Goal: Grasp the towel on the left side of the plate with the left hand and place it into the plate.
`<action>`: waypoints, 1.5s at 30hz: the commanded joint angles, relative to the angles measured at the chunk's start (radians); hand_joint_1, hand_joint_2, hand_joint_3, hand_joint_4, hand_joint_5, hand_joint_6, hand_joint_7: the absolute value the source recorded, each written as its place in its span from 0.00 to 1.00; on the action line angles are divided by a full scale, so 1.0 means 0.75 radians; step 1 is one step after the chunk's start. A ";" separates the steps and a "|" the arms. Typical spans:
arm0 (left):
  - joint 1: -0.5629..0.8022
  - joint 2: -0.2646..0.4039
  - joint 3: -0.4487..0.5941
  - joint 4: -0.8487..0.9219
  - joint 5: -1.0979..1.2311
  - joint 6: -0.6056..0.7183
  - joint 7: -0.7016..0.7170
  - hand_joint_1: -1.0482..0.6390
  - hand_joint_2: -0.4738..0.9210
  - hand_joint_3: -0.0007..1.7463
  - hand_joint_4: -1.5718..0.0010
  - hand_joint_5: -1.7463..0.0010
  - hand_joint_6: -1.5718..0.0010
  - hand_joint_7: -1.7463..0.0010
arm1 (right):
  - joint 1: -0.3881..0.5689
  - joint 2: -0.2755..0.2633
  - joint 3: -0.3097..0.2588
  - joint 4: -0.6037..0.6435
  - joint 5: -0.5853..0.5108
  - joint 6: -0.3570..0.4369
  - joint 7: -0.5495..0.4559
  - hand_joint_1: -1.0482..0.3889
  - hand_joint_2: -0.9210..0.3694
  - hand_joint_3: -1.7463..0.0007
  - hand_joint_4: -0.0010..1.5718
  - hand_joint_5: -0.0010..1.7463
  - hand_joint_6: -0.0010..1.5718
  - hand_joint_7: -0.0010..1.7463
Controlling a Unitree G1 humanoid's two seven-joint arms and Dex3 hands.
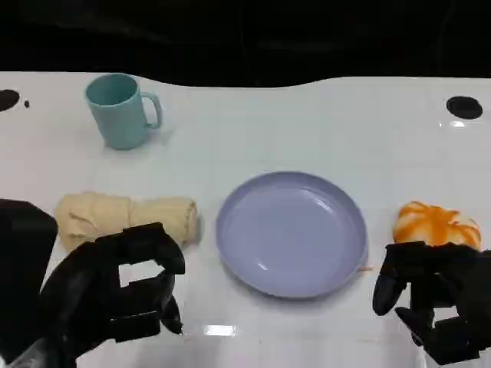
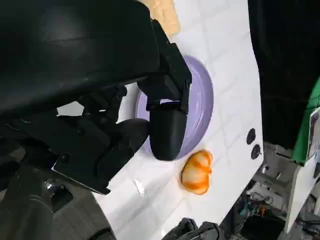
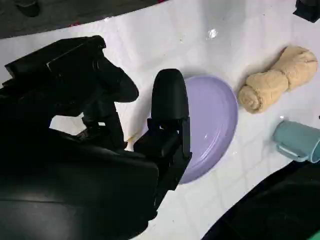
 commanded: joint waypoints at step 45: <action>0.026 0.057 -0.066 0.052 0.289 -0.397 -0.002 0.54 0.71 0.59 0.63 0.30 0.61 0.55 | -0.027 -0.004 0.011 -0.023 -0.005 0.022 -0.007 0.75 0.24 0.41 0.44 1.00 0.43 0.84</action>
